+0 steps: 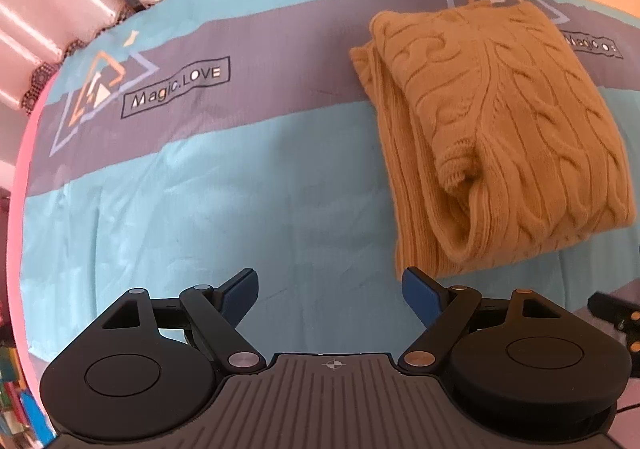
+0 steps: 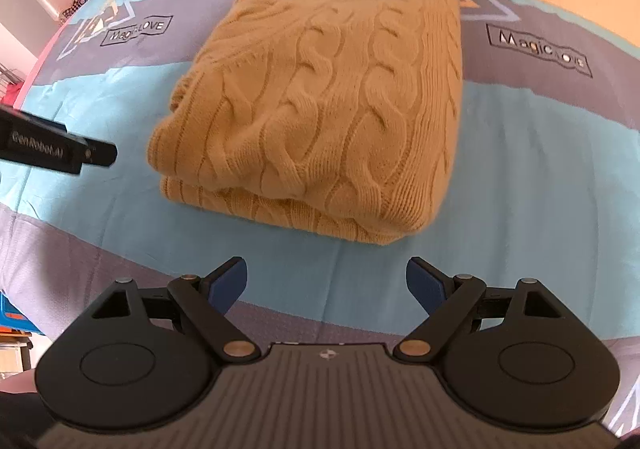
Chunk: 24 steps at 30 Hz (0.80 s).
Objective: Fold small clothes
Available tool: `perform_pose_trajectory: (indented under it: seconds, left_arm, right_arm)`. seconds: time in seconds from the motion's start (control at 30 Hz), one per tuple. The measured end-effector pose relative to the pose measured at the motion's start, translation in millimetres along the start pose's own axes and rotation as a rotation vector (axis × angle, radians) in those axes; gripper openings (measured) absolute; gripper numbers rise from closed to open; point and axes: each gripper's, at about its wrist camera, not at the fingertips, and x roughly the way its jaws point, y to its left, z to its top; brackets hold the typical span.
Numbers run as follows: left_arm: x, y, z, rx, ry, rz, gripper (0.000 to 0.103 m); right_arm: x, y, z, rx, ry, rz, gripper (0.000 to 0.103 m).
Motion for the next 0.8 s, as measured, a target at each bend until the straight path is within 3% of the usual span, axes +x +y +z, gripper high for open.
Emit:
perform_pose_trajectory:
  seconds: [0.8]
  left_arm:
    - [-13.5,0.5,-15.3,-0.027,0.006,-0.036,0.103]
  right_arm:
    - [-18.5,4.2,9.5,0.01,-0.113,-0.072,0.088]
